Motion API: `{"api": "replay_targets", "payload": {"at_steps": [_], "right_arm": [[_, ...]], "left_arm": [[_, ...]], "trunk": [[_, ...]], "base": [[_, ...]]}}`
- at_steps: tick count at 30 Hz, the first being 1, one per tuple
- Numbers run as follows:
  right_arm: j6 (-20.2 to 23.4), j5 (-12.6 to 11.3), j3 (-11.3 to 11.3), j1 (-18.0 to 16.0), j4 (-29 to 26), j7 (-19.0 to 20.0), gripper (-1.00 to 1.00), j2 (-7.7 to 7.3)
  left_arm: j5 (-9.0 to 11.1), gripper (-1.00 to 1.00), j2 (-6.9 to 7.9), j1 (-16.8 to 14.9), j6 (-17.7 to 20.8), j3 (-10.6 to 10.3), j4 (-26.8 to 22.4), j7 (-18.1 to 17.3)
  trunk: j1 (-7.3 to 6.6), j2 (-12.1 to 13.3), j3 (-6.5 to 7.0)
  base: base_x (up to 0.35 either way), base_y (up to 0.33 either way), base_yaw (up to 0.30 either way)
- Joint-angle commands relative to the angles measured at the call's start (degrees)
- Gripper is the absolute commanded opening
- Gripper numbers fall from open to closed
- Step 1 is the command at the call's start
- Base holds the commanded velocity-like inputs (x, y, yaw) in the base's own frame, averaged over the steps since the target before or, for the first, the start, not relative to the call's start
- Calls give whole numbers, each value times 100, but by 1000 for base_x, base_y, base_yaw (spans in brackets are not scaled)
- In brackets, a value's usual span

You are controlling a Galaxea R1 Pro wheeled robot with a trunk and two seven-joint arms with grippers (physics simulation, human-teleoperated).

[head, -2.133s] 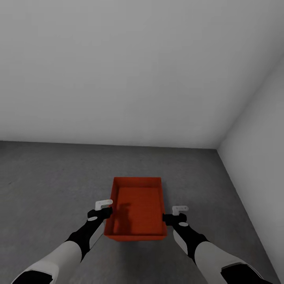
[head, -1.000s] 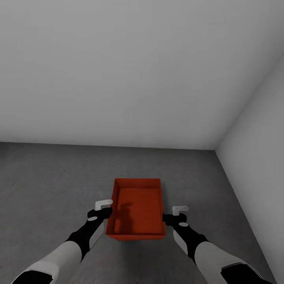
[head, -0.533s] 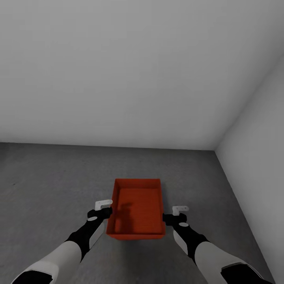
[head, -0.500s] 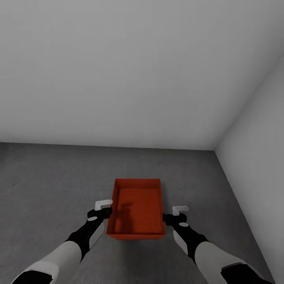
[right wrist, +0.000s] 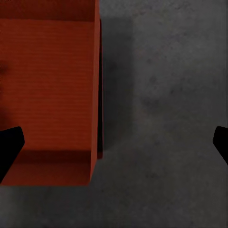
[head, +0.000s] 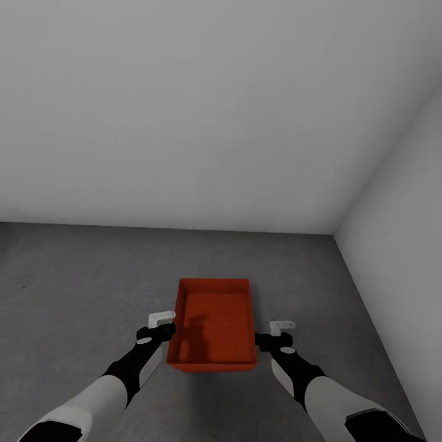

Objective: Move the two storage containers from the living room to the garage. In the garage, place one container on the floor and stack the other container on top of it (either order is fine).

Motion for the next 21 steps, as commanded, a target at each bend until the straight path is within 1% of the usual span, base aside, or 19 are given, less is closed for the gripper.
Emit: {"api": "replay_targets", "payload": {"at_steps": [1, 6, 9, 14, 21], "right_arm": [[-21, -61, 49, -5, 7, -25, 100, -1], [-11, -60, 55, -5, 2, -17, 100, -3], [21, -60, 52, -5, 0, -11, 100, -3], [-5, -63, 57, -5, -1, -13, 100, 2], [-8, -70, 51, -5, 3, -18, 100, -2]], "left_arm": [[55, 100, 5, -2, 14, -51, -7, 43], [55, 100, 10, -2, 16, -50, -1, 43], [56, 100, 13, -2, 16, 4, 3, 43], [56, 100, 17, -2, 13, 36, 3, 43], [59, 100, 10, -2, 15, 37, 15, 43]], "trunk": [[-21, 36, 13], [-131, 236, 102], [-196, 356, 156], [-306, 557, 246], [-460, 838, 372]], "base": [[0, 0, 0], [0, 0, 0], [0, 0, 0], [0, 0, 0], [0, 0, 0]]}}
